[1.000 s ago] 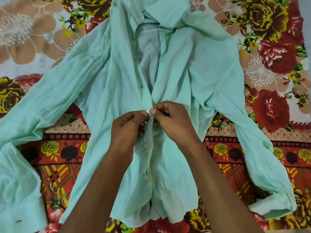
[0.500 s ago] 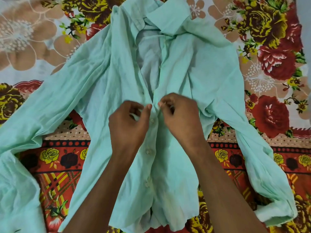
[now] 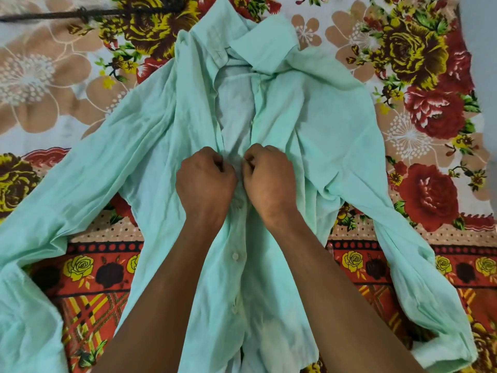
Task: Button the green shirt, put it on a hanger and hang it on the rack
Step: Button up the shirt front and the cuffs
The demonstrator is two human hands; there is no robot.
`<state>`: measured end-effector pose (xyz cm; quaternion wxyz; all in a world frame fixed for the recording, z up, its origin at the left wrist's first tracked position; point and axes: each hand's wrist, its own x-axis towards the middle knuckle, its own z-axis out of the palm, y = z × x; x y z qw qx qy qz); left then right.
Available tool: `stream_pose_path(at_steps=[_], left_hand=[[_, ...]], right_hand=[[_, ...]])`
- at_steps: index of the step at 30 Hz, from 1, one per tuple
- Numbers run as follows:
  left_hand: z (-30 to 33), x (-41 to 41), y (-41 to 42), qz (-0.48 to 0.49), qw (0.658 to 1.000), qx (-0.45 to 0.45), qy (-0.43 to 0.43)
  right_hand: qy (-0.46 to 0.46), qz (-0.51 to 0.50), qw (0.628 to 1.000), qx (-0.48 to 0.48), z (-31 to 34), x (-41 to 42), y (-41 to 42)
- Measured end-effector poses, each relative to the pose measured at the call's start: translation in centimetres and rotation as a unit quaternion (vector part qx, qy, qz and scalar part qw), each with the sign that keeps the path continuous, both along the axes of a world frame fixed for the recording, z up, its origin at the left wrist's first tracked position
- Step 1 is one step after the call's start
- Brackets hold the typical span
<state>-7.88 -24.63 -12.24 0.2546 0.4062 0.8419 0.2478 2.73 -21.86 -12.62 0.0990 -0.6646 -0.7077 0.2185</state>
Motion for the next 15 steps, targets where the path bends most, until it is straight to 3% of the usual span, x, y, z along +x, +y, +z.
stream_pose_path(at_steps=[3, 7, 10, 15], left_hand=[[1.0, -0.7, 0.1, 0.061, 0.988, 0.014, -0.139], [2.0, -1.4, -0.7, 0.182, 0.902, 0.037, -0.390], [2.2, -1.3, -1.4, 0.189, 0.873, 0.049, -0.447], [2.3, -0.9, -1.6, 0.176, 0.867, 0.082, -0.460]], right_hand=[[0.031, -0.020, 0.999, 0.026, 0.2, 0.2, -0.3], [0.111, -0.072, 0.987, 0.087, 0.7, 0.7, -1.1], [0.170, -0.106, 0.976, 0.090, 1.3, 0.7, -1.6], [0.210, -0.094, 0.969, 0.093, 1.9, 0.2, -1.7]])
